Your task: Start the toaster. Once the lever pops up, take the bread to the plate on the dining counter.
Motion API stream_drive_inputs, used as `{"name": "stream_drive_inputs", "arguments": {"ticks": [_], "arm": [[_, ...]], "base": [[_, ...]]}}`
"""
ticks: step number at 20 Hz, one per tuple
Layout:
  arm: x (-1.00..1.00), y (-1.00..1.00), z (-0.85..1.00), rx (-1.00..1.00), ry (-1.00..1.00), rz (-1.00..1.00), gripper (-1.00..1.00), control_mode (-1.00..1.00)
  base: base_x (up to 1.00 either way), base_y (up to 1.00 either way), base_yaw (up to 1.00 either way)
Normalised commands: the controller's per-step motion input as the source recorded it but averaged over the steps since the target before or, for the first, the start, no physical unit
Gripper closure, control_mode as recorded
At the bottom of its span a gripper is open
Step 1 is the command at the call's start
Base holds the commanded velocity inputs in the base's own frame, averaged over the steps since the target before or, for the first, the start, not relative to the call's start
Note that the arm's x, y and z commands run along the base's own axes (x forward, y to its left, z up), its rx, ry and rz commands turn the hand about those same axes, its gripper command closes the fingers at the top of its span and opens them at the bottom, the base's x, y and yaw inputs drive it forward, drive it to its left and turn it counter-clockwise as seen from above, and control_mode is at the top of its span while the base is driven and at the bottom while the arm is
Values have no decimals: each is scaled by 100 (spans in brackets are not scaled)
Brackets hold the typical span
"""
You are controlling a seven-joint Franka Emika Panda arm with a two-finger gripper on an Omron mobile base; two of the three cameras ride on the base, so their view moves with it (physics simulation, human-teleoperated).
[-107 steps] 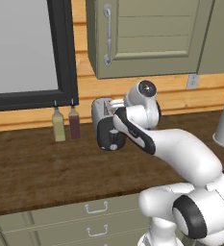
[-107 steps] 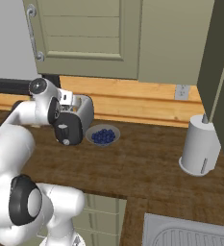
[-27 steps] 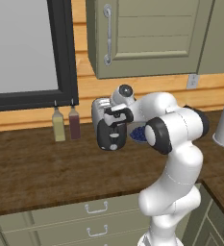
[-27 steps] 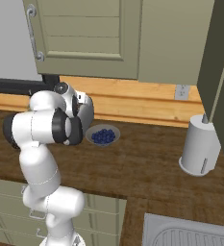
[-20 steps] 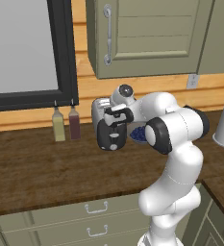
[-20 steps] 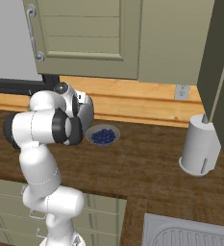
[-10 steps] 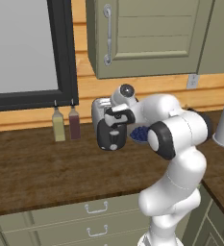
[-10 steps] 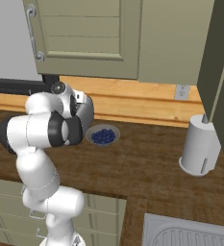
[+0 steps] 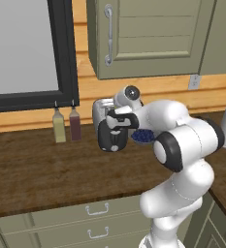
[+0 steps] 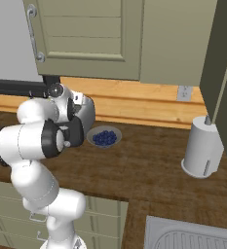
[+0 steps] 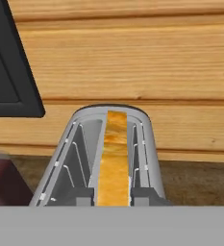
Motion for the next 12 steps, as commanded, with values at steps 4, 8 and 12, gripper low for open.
{"name": "stream_drive_inputs", "arguments": {"ticks": [4,8,12], "arm": [[-2,-1,34,1,-4,0,100,-100],[0,0,37,0,-1,0,100,-100],[-12,-5,23,2,0,0,100,-100]], "base": [[0,0,0],[0,0,0],[0,0,0]]}}
